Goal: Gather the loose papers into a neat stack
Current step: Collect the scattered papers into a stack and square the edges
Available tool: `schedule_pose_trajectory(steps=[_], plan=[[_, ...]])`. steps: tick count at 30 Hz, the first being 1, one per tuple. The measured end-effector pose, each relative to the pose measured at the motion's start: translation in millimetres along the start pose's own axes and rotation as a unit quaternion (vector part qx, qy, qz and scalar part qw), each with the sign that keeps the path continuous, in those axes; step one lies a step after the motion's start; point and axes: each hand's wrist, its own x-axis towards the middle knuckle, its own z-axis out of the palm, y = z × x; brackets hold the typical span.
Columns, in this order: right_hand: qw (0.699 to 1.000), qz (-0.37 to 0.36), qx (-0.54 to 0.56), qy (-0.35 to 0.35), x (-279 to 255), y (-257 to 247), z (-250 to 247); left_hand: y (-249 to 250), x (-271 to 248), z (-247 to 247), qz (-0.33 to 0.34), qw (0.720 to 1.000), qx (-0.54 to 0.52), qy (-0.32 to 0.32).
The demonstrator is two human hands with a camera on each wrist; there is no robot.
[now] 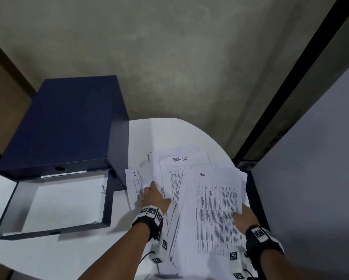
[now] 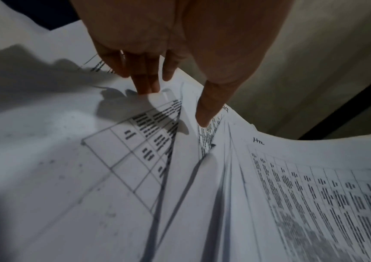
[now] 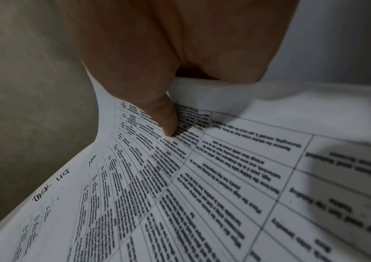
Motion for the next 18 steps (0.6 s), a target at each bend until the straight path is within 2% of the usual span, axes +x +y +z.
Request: schedule_pose_trajectory(steps=[4,8,12,15,18], plan=[[1.000,-0.012,-0.007,-0.013,-4.3,-4.2,0.4,0.8,10.2,-11.5,-0.053,0.998,-0.034,-0.026],[1.000,-0.018,-0.007,-0.022,-6.3,-6.2,0.8,8.5,8.0,-12.3,-0.054,0.991,-0.083,-0.092],[0.999,-0.023,-0.017,-0.045,-6.2,-6.9,1.7,10.8,4.4,-6.6,-0.046,0.985,-0.118,-0.118],[0.998,-0.025,-0.014,-0.047,-7.9,-7.2,2.0,15.1,-1.0,-8.6,-0.017,0.982,-0.171,-0.079],[0.999,-0.017,-0.008,-0.038,-9.7,-6.0,3.7,21.8,-10.4,-28.7,0.043,0.984,-0.170,0.025]])
